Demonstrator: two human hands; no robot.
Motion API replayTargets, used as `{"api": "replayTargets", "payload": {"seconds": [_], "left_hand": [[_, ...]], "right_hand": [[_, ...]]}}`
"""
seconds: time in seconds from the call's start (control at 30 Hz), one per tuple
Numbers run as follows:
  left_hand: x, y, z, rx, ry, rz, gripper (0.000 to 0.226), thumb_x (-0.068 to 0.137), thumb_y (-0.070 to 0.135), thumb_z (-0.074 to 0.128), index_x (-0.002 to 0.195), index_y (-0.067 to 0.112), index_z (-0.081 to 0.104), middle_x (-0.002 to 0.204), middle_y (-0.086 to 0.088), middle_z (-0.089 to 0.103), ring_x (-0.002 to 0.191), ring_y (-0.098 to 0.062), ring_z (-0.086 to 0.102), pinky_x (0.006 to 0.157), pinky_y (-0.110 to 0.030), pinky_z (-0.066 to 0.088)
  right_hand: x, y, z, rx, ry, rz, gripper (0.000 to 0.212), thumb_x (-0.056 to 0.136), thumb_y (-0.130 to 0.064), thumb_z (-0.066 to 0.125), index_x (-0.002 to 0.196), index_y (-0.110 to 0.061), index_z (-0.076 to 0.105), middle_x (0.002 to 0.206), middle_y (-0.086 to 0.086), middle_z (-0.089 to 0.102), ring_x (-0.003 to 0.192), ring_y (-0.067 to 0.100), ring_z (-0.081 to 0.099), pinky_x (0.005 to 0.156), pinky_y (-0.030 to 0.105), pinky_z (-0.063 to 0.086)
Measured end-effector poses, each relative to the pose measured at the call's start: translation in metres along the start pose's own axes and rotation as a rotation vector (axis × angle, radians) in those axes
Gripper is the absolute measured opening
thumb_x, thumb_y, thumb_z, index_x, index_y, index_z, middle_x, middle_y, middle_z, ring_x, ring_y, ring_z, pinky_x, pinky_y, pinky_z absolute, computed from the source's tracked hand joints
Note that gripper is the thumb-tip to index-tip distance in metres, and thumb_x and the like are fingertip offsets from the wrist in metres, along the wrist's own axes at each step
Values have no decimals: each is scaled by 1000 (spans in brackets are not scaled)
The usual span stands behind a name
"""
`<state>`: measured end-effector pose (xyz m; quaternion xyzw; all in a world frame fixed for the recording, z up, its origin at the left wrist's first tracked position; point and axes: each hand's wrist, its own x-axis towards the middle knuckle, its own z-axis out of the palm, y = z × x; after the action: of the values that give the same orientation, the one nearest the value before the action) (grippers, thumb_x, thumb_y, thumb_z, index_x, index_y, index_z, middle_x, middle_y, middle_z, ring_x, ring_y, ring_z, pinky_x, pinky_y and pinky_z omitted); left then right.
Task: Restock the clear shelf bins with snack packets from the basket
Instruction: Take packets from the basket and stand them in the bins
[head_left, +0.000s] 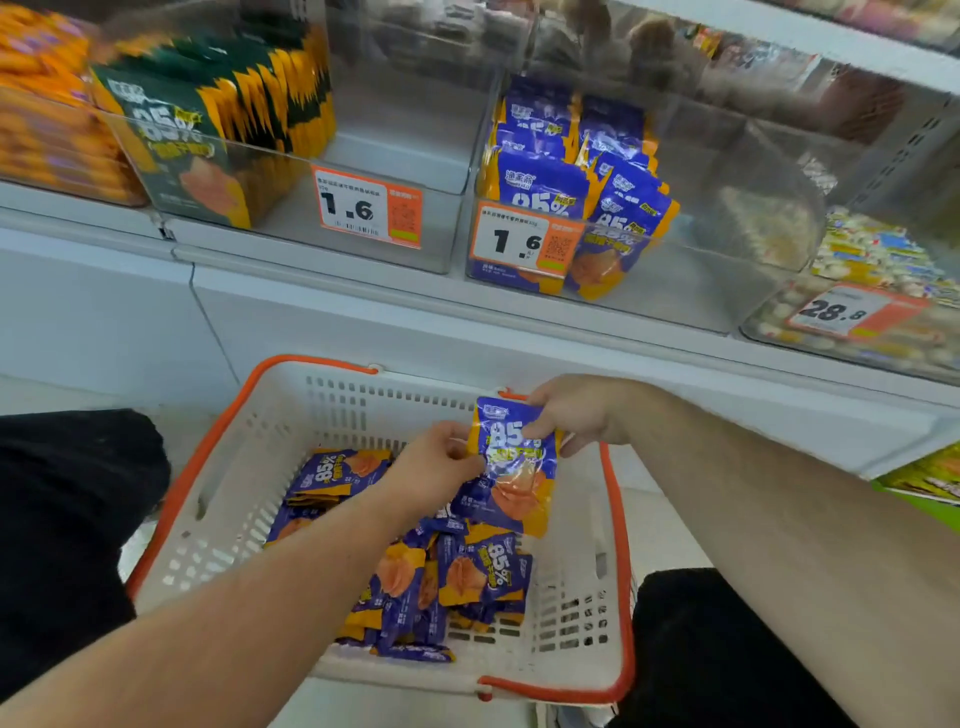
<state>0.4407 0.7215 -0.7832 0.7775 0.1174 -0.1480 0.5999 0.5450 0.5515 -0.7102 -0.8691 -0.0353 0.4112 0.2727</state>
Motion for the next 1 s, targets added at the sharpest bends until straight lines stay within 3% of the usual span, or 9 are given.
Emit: {"api": "replayTargets", "payload": {"seconds": [0.1,0.37,0.5,0.67,0.8,0.87,0.9,1.0], "left_hand": [[-7,25,-3,-98,41,50,14,93,10,63,101,20,61,100,-4,72,88,-18,69,81,-36,56],[-13,83,7,-234,150,152,8,95,7,60,102,9,61,100,-6,71,78,-18,69,62,-27,56],[-16,92,12,-271,160,152,9,95,7,60,103,9,60,99,-5,71,74,-13,70,61,-26,57],[-13,112,8,-323,172,175,9,95,9,62,103,10,60,97,-4,71,72,-10,70,56,-24,56],[-4,137,6,-293,165,243,9,93,9,63,101,11,65,97,-7,73,72,-10,70,63,-24,58],[6,148,4,-163,260,364,9,91,12,64,99,15,67,102,-5,73,81,-12,69,78,-31,57],[12,153,1,-27,387,473,14,90,16,64,103,16,66,109,-5,71,90,-16,67,85,-35,55],[29,167,-11,459,797,730,58,76,30,63,130,11,55,138,-12,51,123,-32,48,102,-47,38]], "right_hand": [[-20,-3,-20,114,18,-34,23,92,-22,68,112,-18,59,115,6,70,108,21,64,88,35,54],[-63,0,-58,173,231,-147,8,92,-21,67,98,-17,63,86,2,68,73,14,55,64,27,41],[-72,3,-60,153,364,-229,9,91,-18,68,83,-19,64,67,0,59,58,13,45,52,25,32],[-75,2,-60,324,444,-378,10,94,-11,63,96,-20,63,82,8,66,60,20,44,47,25,31],[-82,-6,-69,413,587,-404,16,94,-3,60,92,-19,61,77,5,63,47,7,46,43,22,34],[-89,-12,-80,493,645,-444,21,93,2,57,86,-17,62,62,0,59,38,3,41,40,19,31],[-92,-15,-88,527,692,-461,22,92,3,56,82,-16,61,56,-3,57,36,3,40,39,19,30],[-97,-21,-120,572,930,-468,22,88,-1,60,73,-17,60,59,2,56,44,11,42,44,21,31]]}}
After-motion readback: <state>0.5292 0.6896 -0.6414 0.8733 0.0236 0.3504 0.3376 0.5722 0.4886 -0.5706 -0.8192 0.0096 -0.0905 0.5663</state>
